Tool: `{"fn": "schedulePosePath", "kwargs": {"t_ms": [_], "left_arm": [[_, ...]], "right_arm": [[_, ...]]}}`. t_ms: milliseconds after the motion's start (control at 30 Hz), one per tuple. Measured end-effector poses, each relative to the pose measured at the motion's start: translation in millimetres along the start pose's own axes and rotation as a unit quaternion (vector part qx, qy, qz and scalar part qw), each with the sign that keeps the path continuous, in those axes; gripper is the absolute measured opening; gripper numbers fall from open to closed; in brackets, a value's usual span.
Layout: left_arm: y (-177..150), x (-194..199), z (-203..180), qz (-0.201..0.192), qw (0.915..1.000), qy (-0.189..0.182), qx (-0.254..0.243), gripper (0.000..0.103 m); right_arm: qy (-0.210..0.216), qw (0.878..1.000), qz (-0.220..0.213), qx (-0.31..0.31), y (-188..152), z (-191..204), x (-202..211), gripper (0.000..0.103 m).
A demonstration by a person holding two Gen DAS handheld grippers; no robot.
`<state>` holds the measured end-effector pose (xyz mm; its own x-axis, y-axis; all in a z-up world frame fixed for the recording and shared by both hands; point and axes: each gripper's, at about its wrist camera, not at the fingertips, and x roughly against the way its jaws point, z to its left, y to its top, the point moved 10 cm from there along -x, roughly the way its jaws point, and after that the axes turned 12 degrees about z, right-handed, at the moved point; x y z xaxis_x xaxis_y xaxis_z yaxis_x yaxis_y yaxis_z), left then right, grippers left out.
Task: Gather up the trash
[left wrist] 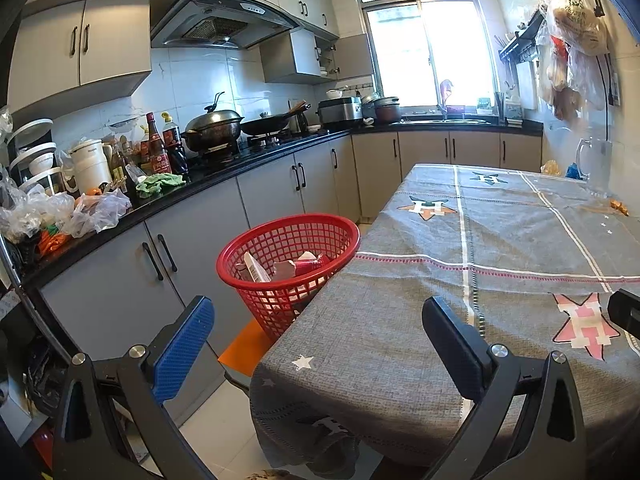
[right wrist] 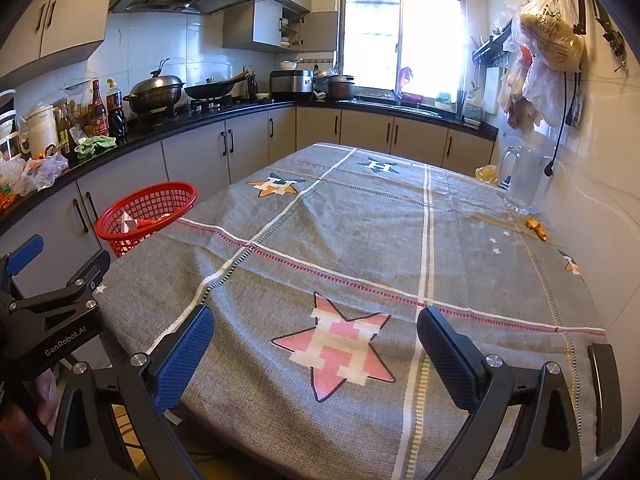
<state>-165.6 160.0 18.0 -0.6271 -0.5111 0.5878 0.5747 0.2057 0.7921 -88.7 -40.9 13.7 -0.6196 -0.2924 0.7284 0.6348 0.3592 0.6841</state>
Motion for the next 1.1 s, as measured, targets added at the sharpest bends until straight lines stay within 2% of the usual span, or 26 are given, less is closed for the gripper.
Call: {"fn": "schedulePosePath", "kwargs": {"t_ms": [1100], "left_arm": [[-1.8,-2.2,1.7,0.002,1.0,0.001,-0.001,0.103]], "right_arm": [[0.003,1.0,0.007,-0.002,-3.3,0.6,-4.4,0.103]]}}
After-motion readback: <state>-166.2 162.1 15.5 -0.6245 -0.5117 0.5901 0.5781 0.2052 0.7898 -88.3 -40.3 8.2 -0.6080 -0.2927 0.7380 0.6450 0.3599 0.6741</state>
